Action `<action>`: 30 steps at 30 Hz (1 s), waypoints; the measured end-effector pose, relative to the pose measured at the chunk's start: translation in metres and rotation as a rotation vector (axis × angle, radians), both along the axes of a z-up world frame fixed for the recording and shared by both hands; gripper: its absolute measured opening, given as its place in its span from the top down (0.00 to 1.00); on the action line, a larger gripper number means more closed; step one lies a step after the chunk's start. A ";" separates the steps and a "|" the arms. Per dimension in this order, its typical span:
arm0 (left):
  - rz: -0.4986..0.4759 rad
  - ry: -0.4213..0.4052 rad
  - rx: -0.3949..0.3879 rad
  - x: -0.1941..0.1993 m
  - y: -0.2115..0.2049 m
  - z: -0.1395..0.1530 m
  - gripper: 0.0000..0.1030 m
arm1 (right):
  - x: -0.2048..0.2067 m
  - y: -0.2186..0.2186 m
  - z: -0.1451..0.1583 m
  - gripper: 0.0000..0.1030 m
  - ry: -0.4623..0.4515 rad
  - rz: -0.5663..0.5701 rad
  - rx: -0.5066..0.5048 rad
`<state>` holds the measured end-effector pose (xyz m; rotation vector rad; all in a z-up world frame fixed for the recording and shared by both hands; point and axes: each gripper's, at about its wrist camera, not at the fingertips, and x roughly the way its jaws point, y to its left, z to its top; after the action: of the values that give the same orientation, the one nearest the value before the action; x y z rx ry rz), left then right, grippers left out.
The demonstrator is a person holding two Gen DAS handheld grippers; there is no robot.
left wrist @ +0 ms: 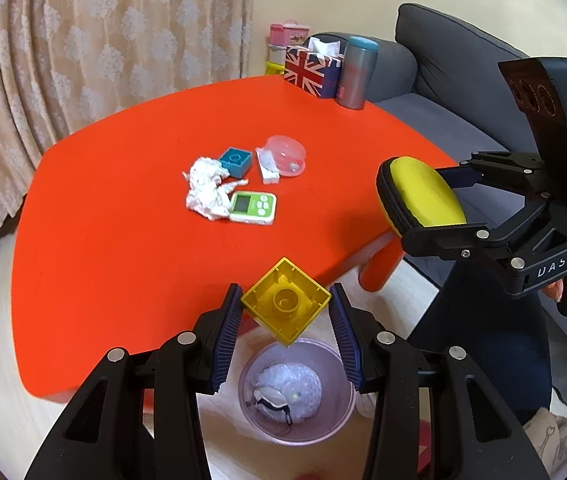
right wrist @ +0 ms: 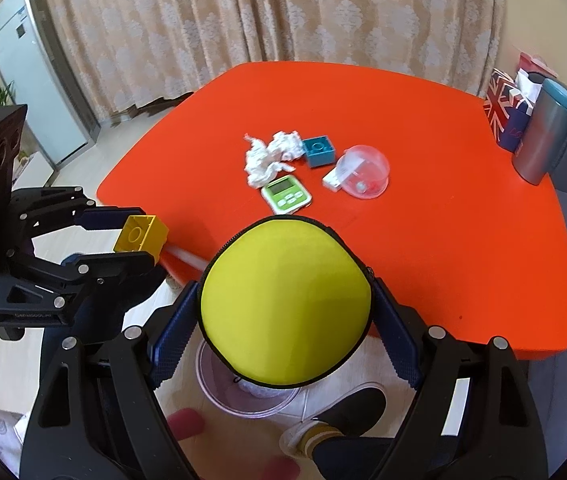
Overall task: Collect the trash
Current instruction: 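Carry the yellow block with the left gripper over the bin and open it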
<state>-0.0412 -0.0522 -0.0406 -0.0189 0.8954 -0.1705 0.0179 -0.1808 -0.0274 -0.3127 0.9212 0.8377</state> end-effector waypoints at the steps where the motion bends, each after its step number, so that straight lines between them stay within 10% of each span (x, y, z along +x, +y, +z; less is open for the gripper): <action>1: -0.001 0.002 0.001 -0.003 -0.001 -0.001 0.58 | -0.004 -0.001 0.000 0.20 -0.003 0.005 -0.003; 21: -0.013 0.031 -0.007 -0.027 -0.015 -0.023 0.57 | -0.034 -0.012 -0.006 0.20 0.002 0.022 0.008; 25: 0.007 0.003 -0.021 -0.026 -0.011 -0.022 0.13 | -0.034 -0.012 -0.007 0.20 0.003 0.021 0.008; 30: 0.035 -0.010 -0.027 -0.025 -0.006 -0.019 0.08 | -0.034 -0.013 -0.005 0.20 0.003 0.021 0.009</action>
<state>-0.0666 -0.0582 -0.0593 -0.0583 0.8819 -0.1498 -0.0162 -0.1938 -0.0323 -0.3139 0.9177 0.8614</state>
